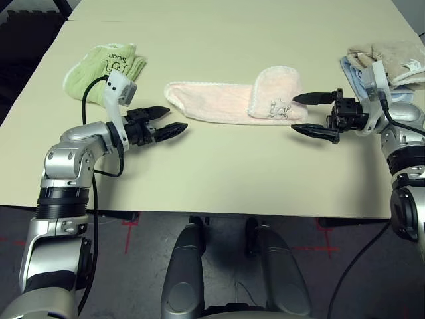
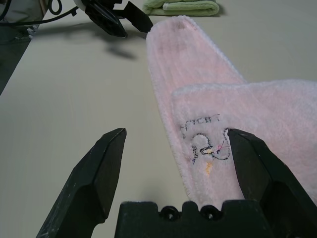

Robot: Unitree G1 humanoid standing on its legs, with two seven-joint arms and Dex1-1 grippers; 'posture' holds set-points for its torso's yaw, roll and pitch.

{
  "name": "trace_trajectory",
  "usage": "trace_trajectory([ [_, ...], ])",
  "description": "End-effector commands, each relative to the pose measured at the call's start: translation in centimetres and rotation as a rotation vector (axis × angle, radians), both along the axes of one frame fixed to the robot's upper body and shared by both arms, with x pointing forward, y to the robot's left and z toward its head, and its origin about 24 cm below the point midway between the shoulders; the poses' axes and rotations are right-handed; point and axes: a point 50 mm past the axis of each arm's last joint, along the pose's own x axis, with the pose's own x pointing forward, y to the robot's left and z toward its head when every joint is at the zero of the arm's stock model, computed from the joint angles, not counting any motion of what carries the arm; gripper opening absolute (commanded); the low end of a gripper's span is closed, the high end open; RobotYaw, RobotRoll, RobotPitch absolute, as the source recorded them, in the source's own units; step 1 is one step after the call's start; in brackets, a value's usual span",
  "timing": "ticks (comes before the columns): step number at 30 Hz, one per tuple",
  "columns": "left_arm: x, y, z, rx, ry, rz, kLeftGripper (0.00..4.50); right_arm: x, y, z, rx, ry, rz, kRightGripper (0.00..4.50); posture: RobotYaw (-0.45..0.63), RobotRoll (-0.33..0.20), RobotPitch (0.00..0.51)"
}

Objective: Fold the towel and set it aside.

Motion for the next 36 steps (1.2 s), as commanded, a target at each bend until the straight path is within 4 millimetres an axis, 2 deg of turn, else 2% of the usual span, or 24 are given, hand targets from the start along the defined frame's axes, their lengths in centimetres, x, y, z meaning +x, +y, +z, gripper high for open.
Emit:
trace_trajectory([
  [1, 0.3, -0.6, 0.0, -0.014, -0.001, -0.033, 4.5, 0.0, -0.2, 0.3, 0.002, -0.012, -0.008, 4.45, 0.06, 0.0, 0.248],
  [5, 0.3, -1.1, 0.0, -0.119, 0.144, -0.025, 4.5, 0.1, 0.0, 0.4, 0.005, -0.014, -0.009, 4.45, 0.06, 0.0, 0.249],
  [12, -0.4, -0.3, 0.2, -0.151, 0.299, 0.004, 4.5, 0.2, 0.4, 0.4, 0.01, -0.014, 0.0, 4.45, 0.07, 0.0, 0.25],
  [16, -0.4, 0.1, 0.5, -0.161, 0.285, 0.032, 4.5, 0.2, 0.6, 0.3, 0.01, -0.011, 0.002, 4.45, 0.07, 0.0, 0.251],
  [22, 0.3, -0.2, 0.5, -0.172, 0.226, 0.069, 4.5, 0.2, 0.7, 0.2, 0.008, -0.008, 0.009, 4.45, 0.07, 0.0, 0.252],
  [30, 0.7, -1.4, 1.5, -0.26, 0.171, 0.002, 4.5, 0.1, 0.4, 0.1, -0.003, -0.002, -0.003, 4.45, 0.06, 0.0, 0.248],
  [35, 0.9, -1.8, 1.5, -0.266, 0.173, 0.002, 4.5, 0.1, 0.4, 0.1, -0.007, -0.002, -0.005, 4.45, 0.06, 0.0, 0.247],
  [36, 1.0, -1.7, 1.4, -0.266, 0.178, 0.006, 4.32, 0.1, 0.4, 0.1, -0.008, -0.002, -0.004, 4.48, 0.05, 0.0, 0.245],
])
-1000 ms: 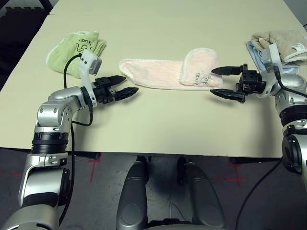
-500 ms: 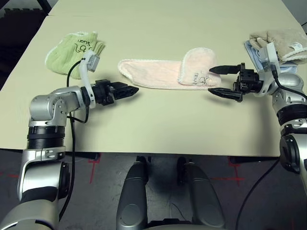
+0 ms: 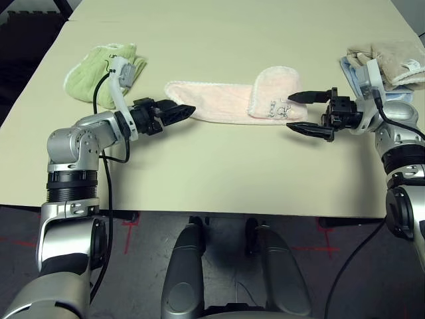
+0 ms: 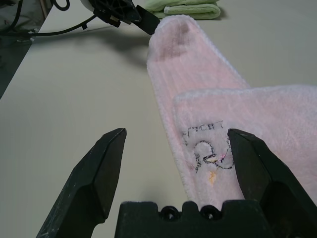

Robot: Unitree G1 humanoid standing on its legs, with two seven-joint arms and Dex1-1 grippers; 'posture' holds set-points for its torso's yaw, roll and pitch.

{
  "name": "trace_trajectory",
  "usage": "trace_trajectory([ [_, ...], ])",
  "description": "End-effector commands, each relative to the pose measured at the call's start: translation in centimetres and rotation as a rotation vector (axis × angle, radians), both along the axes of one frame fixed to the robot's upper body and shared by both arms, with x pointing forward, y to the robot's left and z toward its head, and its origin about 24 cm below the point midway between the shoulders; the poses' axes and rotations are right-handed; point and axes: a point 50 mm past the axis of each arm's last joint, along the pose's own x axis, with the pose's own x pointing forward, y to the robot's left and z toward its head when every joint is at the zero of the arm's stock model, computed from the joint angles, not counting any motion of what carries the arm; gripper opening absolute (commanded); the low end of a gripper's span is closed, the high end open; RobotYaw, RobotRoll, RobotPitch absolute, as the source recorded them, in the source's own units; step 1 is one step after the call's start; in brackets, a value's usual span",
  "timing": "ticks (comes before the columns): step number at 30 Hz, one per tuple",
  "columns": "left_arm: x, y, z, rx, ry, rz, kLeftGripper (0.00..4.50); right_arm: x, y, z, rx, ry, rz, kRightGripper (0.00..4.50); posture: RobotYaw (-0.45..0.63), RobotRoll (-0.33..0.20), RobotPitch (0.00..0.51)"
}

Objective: Fold the towel and set it aside.

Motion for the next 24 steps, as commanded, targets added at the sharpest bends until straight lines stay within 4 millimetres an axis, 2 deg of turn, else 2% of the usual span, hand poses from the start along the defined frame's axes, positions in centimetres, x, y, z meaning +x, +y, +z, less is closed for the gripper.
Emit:
trace_trajectory([
  [1, 0.1, 0.0, -0.1, 0.001, 0.01, 0.002, 4.11, -0.2, -0.5, 0.1, -0.018, -0.006, -0.011, 4.5, 0.05, 0.0, 0.245],
  [3, 0.2, 0.1, -0.2, 0.006, 0.017, 0.007, 3.52, -0.2, -0.5, 0.1, -0.019, -0.006, -0.012, 4.5, 0.05, 0.0, 0.244],
  [4, 0.2, 0.2, -0.3, 0.013, 0.023, 0.011, 3.03, -0.2, -0.5, 0.1, -0.02, -0.006, -0.012, 4.5, 0.05, 0.0, 0.244],
  [7, 0.2, 0.5, -0.6, 0.026, 0.032, 0.017, 2.05, -0.2, -0.5, 0.1, -0.02, -0.007, -0.012, 4.5, 0.05, 0.0, 0.243],
  [12, 0.2, 1.0, -1.0, 0.057, 0.05, 0.03, 0.11, -0.2, -0.4, 0.2, -0.018, -0.009, -0.009, 4.5, 0.05, 0.0, 0.244],
  [18, 0.4, 1.5, -1.2, 0.092, 0.05, 0.056, 0.05, -0.2, -0.3, 0.2, -0.015, -0.009, -0.007, 4.5, 0.05, 0.0, 0.244],
  [24, 0.6, 3.1, -0.8, 0.229, 0.024, 0.054, 0.05, -0.2, -0.2, 0.2, -0.013, -0.008, -0.006, 4.5, 0.06, 0.0, 0.246],
])
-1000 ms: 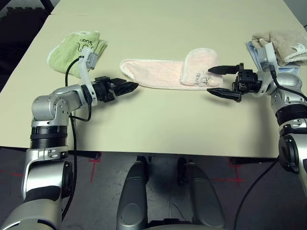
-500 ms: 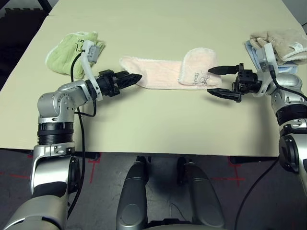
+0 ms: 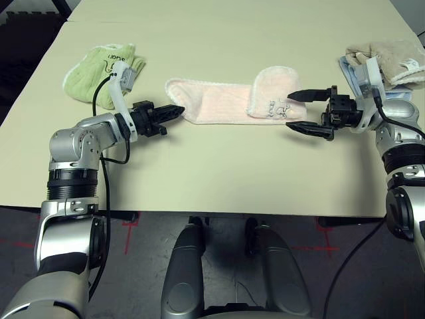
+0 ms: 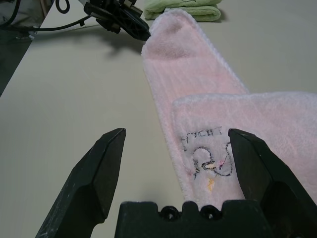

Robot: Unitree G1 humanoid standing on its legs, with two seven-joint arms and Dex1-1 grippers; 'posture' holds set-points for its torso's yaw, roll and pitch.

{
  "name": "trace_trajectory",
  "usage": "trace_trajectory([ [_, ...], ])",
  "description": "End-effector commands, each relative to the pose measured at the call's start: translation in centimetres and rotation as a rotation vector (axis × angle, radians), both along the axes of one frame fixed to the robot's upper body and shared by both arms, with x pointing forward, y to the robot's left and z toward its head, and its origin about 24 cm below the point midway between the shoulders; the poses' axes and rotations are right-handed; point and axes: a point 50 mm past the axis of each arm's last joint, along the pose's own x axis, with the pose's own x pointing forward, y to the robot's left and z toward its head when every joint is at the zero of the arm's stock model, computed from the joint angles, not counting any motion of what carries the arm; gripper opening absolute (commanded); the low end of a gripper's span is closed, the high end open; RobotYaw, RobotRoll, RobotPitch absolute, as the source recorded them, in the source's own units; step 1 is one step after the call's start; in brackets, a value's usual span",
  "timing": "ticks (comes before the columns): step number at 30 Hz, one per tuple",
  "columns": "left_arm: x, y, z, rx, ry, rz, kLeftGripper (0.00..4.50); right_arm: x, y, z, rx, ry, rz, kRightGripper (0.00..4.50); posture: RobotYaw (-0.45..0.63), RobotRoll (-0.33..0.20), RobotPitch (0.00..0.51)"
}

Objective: Fold the towel and set it aside.

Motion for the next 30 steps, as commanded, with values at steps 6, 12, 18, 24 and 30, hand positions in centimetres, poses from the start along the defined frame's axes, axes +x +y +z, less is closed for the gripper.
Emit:
trace_trajectory([
  [6, 0.1, 3.0, 1.2, 0.26, -0.036, -0.049, 0.05, -0.2, -0.2, -0.3, -0.006, 0.009, -0.005, 4.5, 0.06, 0.0, 0.245],
  [12, 0.6, 4.1, 2.8, 0.379, -0.074, -0.079, 0.05, -0.1, -0.1, -0.4, -0.007, 0.011, -0.003, 4.5, 0.07, 0.0, 0.246],
  [18, 1.2, 4.7, 3.3, 0.475, -0.114, -0.063, 0.05, -0.1, 0.0, -0.4, -0.007, 0.012, -0.001, 4.5, 0.07, 0.0, 0.245],
  [24, -0.2, 5.7, 3.5, 0.497, -0.044, -0.099, 1.75, -0.1, 0.0, -0.4, -0.007, 0.014, -0.001, 4.5, 0.07, 0.0, 0.251],
  [30, -2.8, 6.5, 5.1, 0.462, 0.016, -0.142, 3.98, -0.2, -0.1, -0.4, 0.0, 0.023, 0.006, 4.5, 0.08, 0.0, 0.252],
])
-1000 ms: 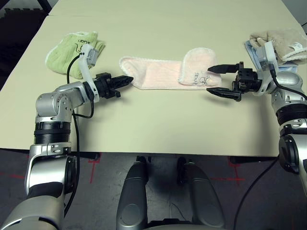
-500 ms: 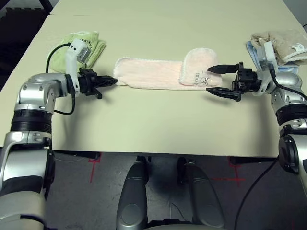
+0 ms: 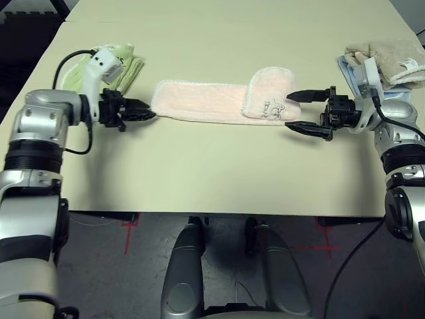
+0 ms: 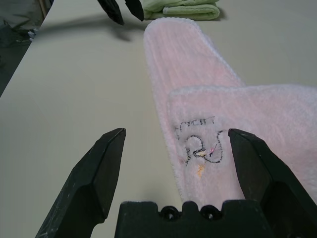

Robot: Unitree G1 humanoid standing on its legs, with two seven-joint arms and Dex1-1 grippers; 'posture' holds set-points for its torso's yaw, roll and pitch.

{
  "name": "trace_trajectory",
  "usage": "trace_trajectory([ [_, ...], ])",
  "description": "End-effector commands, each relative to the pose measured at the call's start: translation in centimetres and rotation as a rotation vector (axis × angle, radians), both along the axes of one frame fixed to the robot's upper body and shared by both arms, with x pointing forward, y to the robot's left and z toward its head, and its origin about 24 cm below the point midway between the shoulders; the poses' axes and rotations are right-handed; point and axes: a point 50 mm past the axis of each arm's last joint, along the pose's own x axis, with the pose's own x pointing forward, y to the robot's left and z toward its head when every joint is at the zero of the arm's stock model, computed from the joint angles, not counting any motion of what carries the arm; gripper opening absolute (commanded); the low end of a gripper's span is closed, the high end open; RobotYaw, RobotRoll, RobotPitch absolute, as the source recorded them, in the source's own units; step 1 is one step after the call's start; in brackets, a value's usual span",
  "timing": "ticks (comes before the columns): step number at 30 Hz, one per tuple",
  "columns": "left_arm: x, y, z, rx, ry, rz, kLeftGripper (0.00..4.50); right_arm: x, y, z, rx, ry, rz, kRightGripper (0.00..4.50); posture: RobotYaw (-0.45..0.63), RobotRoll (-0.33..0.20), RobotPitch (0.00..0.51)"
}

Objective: Fold the towel and set it aside.

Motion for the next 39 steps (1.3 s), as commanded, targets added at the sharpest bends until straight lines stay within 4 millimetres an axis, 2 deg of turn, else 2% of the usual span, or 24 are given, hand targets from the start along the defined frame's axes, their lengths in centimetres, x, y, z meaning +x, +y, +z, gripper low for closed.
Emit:
trace_trajectory([
  [1, -1.3, -0.5, 1.0, -0.073, 0.007, -0.049, 4.39, -0.3, -0.3, -0.3, -0.001, 0.013, 0.008, 4.5, 0.08, 0.0, 0.251],
  [4, -1.6, -1.9, 1.7, -0.195, -0.053, -0.098, 4.46, -0.3, -0.3, -0.3, 0.01, 0.018, 0.014, 4.5, 0.08, 0.0, 0.25],
  [7, -1.3, -3.5, 0.7, -0.231, -0.145, -0.141, 4.46, -0.3, -0.3, -0.3, 0.014, 0.021, 0.016, 4.5, 0.08, 0.0, 0.248],
  [10, -1.0, -4.4, -0.5, -0.238, -0.165, -0.15, 4.46, -0.4, -0.3, -0.4, 0.013, 0.022, 0.015, 4.5, 0.08, 0.0, 0.248],
  [12, -0.7, -4.8, -1.0, -0.295, -0.137, -0.127, 4.46, -0.4, -0.3, -0.4, 0.013, 0.022, 0.013, 4.5, 0.07, 0.0, 0.247],
  [15, -0.4, -5.7, -2.1, -0.394, -0.005, -0.067, 4.46, -0.4, -0.3, -0.3, 0.013, 0.02, 0.012, 4.5, 0.07, 0.0, 0.248],
  [18, 0.0, -5.8, -3.0, -0.416, 0.068, -0.014, 4.46, -0.4, -0.3, -0.3, 0.011, 0.019, 0.011, 4.5, 0.07, 0.0, 0.247],
  [26, 0.2, -5.5, -3.2, -0.56, 0.286, 0.11, 4.46, -0.5, -0.4, -0.3, 0.007, 0.015, 0.008, 4.5, 0.06, 0.0, 0.245],
  [39, 0.8, -5.2, -4.8, -0.744, 0.405, 0.332, 4.46, -0.5, -0.2, -0.2, 0.005, 0.012, 0.011, 4.5, 0.06, 0.0, 0.244],
])
